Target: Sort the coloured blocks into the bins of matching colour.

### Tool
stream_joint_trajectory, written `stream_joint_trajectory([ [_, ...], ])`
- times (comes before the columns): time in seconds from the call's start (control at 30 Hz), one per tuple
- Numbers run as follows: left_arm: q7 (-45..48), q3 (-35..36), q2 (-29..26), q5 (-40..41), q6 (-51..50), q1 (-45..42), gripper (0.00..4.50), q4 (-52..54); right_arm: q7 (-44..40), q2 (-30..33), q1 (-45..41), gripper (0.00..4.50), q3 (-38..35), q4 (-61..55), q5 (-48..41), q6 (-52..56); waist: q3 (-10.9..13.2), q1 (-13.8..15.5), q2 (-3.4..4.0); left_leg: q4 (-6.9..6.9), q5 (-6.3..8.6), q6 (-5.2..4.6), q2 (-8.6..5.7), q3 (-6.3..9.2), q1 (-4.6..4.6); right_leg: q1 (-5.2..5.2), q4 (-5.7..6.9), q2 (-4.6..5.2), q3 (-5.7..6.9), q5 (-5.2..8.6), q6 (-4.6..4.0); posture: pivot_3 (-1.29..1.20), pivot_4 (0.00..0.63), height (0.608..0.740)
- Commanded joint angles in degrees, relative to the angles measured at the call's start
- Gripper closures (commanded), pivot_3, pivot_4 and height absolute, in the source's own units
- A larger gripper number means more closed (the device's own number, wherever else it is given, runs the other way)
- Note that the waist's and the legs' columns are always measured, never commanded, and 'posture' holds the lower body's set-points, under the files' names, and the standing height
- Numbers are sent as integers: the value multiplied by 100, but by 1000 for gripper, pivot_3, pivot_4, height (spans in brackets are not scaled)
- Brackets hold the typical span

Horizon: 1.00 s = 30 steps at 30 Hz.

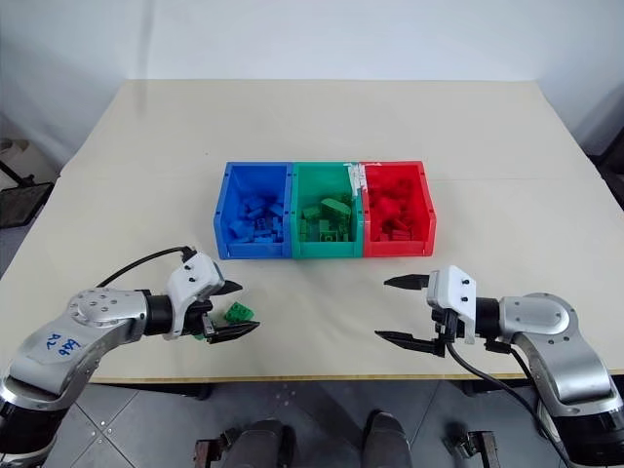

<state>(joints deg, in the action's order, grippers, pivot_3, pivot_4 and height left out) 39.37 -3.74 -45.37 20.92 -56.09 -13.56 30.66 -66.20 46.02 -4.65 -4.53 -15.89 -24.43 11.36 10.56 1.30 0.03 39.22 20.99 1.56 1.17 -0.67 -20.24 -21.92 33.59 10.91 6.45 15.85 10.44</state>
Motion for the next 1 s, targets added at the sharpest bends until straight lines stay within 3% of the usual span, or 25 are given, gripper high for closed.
stream_joint_trajectory([
  [0.03, 10, -259, -340, -70, -363, -79, 212, 241, 115, 73, 122, 0, -257, -342, -136, 36, 0, 5, -2, 1, 0, 0, 0, 0, 0, 1, -1, 0, -1, 0, 0, 0, 150, 740],
  [0.13, 62, -350, -539, -58, -453, -141, 895, 245, 132, 83, 174, 0, -272, -385, -130, 43, -2, -4, 1, -1, 0, 0, 0, -3, 2, 0, -4, -1, -4, 1, -1, 0, 150, 740],
  [0.37, 379, -110, -226, 437, -321, -463, 3018, 120, 213, 88, 286, 0, -341, -399, -114, 52, -1, 39, 0, 1, 0, 0, 0, -4, 1, 3, -8, -1, -5, 1, -1, 0, 150, 740],
  [0.5, 545, 292, 114, 777, 47, -962, 3021, -184, 368, 99, 537, 0, -627, -508, -186, 126, 0, 38, -3, 4, 0, 0, -1, -2, -5, 2, -10, -1, -4, 1, -1, 0, 150, 740],
  [0.63, 534, 190, 511, 531, 906, -1588, 3021, -764, 935, -193, 768, 0, -1222, -662, -403, 257, -1, 29, -2, 6, 0, 0, -1, -3, -2, 5, -8, -1, -4, 0, -2, 0, 150, 740],
  [0.77, 123, -277, 1399, -309, 2239, -2839, 3021, -2417, 1844, -797, 1114, 0, -1907, -847, -491, 267, -1, 118, -4, 16, 0, 0, -3, 0, -4, 12, -9, -1, 1, 0, -2, 0, 150, 740],
  [1.0, 144, -900, 2644, -1277, 4040, -4152, 3021, -5108, 2477, -1018, 1394, 0, -1957, -1342, -355, 347, -2, 130, -4, 18, 2, -4, -7, -9, -6, 12, -19, -1, -1, -1, 0, 0, 150, 740],
])
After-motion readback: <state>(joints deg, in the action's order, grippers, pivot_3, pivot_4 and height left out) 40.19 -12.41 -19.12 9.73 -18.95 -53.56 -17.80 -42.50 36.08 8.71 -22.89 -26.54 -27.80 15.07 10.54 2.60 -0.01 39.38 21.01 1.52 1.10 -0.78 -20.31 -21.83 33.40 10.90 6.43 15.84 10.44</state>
